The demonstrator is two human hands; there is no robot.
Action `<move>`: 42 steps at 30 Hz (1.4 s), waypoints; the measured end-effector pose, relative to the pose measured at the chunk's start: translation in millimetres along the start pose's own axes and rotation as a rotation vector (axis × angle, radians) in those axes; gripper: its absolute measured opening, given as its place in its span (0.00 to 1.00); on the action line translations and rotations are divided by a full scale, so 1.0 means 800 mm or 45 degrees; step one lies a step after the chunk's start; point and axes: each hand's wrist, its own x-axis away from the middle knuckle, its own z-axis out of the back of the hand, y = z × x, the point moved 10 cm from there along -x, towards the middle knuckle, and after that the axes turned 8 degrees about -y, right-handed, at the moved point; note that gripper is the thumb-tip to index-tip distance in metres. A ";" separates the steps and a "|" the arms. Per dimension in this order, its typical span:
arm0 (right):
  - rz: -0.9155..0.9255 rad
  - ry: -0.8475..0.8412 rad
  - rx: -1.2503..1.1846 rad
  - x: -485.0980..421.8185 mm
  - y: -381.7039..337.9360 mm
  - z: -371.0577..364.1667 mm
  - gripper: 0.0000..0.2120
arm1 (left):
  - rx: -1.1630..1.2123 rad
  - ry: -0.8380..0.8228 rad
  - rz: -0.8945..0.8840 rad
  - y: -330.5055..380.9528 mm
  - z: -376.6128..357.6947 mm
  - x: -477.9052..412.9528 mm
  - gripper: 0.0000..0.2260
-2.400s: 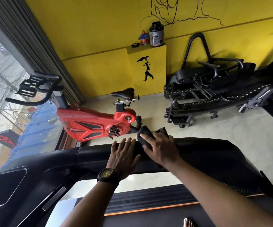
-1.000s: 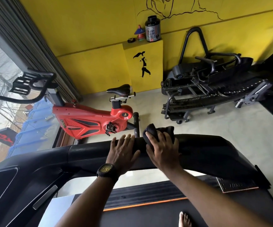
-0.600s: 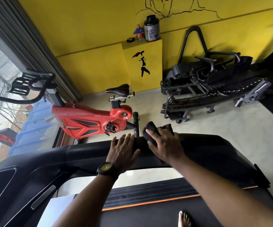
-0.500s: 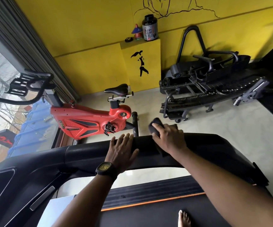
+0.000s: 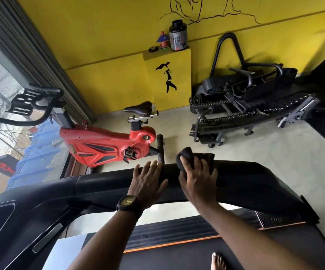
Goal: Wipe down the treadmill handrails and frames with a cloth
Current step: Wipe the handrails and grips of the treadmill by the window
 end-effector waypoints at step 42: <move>-0.033 0.008 -0.039 -0.048 0.061 0.004 0.25 | -0.018 -0.015 -0.015 0.035 -0.006 -0.013 0.29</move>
